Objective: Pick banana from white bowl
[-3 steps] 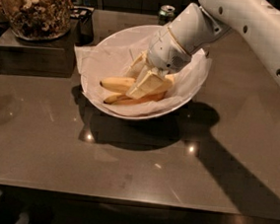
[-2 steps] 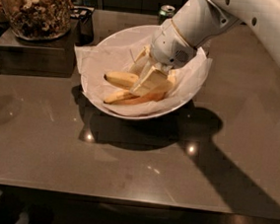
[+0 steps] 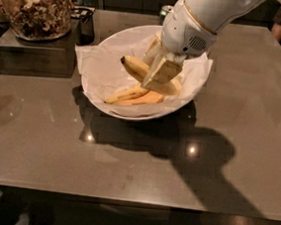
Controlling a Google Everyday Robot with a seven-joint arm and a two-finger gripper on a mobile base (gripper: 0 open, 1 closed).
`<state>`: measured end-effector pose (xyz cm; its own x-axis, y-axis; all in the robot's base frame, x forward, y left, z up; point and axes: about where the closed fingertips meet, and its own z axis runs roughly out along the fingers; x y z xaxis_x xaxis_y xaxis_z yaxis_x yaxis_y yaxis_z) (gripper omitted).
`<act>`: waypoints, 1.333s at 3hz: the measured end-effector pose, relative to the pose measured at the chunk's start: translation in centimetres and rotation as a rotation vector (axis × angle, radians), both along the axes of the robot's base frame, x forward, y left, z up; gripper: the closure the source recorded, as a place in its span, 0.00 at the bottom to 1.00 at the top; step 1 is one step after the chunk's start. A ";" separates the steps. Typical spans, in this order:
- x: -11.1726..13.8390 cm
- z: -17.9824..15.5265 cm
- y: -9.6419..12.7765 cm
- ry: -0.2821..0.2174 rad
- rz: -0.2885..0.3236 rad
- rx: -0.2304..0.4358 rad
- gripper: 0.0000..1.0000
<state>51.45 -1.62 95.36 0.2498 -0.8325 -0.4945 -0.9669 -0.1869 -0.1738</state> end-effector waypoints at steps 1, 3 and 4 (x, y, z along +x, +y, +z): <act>-2.5 2.3 -0.8 -0.029 -0.010 0.030 1.00; -8.3 7.5 -2.9 -0.111 -0.061 0.098 1.00; -8.4 7.7 -2.9 -0.114 -0.063 0.101 1.00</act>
Offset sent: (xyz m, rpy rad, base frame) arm -0.0929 -0.0365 0.0808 0.1048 -0.1139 -0.0720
